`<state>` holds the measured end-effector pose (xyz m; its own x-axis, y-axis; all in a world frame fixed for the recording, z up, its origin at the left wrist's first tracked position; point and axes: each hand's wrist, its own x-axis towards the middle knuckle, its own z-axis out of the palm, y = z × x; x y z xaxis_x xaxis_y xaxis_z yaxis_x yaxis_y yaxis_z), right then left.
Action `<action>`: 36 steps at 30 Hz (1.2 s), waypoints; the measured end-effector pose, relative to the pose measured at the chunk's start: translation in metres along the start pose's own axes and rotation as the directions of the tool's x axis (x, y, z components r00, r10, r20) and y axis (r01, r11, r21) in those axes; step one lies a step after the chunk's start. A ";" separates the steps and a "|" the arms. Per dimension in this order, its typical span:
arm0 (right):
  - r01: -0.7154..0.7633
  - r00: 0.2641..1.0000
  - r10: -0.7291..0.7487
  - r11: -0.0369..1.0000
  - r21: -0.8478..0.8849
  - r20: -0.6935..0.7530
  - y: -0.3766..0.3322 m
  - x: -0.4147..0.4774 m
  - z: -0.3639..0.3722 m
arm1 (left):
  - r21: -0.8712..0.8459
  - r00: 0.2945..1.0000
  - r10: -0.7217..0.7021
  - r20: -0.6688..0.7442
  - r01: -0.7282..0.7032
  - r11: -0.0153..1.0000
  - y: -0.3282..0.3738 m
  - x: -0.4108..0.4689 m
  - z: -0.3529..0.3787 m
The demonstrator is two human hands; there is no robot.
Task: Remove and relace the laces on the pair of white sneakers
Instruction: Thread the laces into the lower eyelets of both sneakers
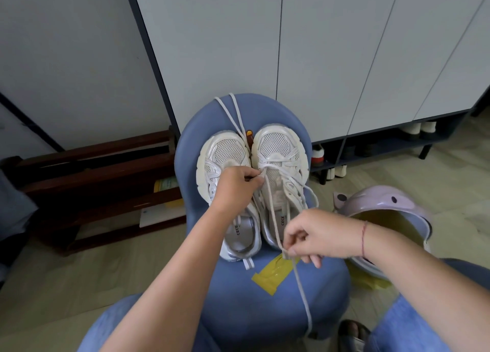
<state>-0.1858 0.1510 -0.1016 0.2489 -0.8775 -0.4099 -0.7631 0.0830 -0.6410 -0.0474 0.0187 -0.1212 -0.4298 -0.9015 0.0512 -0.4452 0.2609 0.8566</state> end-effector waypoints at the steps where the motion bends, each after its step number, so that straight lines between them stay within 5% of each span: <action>1: -0.018 0.997 0.021 0.999 0.048 -0.078 0.002 0.003 -0.002 | 0.000 1.000 -0.003 0.005 0.003 1.000 0.000 0.000 0.000; 6: 0.098 0.839 0.131 0.918 0.384 -0.529 0.002 0.029 -0.015 | 0.020 1.000 -0.005 0.013 0.004 1.000 0.000 0.001 0.000; 12: 0.110 0.810 0.246 0.828 0.550 -0.532 -0.007 0.064 -0.011 | 0.041 1.000 0.025 0.015 -0.026 0.999 0.000 0.000 -0.001; 19: 0.095 0.824 0.245 0.829 0.552 -0.511 -0.006 0.066 -0.010 | -0.007 1.000 0.023 0.000 -0.023 1.000 -0.001 -0.001 -0.001; 23: 0.071 0.891 0.171 0.862 0.502 -0.420 -0.007 0.050 -0.013 | -0.043 1.000 -0.001 0.011 0.001 0.999 0.001 0.000 -0.002; 27: 0.002 0.999 0.021 0.862 0.506 -0.040 -0.010 0.021 -0.002 | -0.072 0.999 -0.030 0.021 0.032 0.997 0.001 0.001 -0.003; 31: -0.079 0.951 -0.039 0.928 0.364 0.307 -0.012 0.001 0.009 | -0.074 0.998 -0.060 0.021 0.061 0.995 0.004 0.001 -0.002; 34: -0.118 0.961 0.051 0.964 0.238 0.270 -0.007 0.001 0.007 | -0.075 0.997 -0.078 0.028 0.080 0.994 0.004 0.002 -0.004; 36: -0.113 0.992 0.093 0.958 0.264 0.086 -0.004 0.005 0.001 | -0.065 0.996 -0.080 0.029 0.081 0.995 0.005 0.002 -0.004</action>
<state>-0.1815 0.1463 -0.1019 0.2268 -0.8224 -0.5218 -0.6014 0.3032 -0.7392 -0.0477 0.0172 -0.1145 -0.4153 -0.9091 -0.0320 -0.4264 0.1635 0.8896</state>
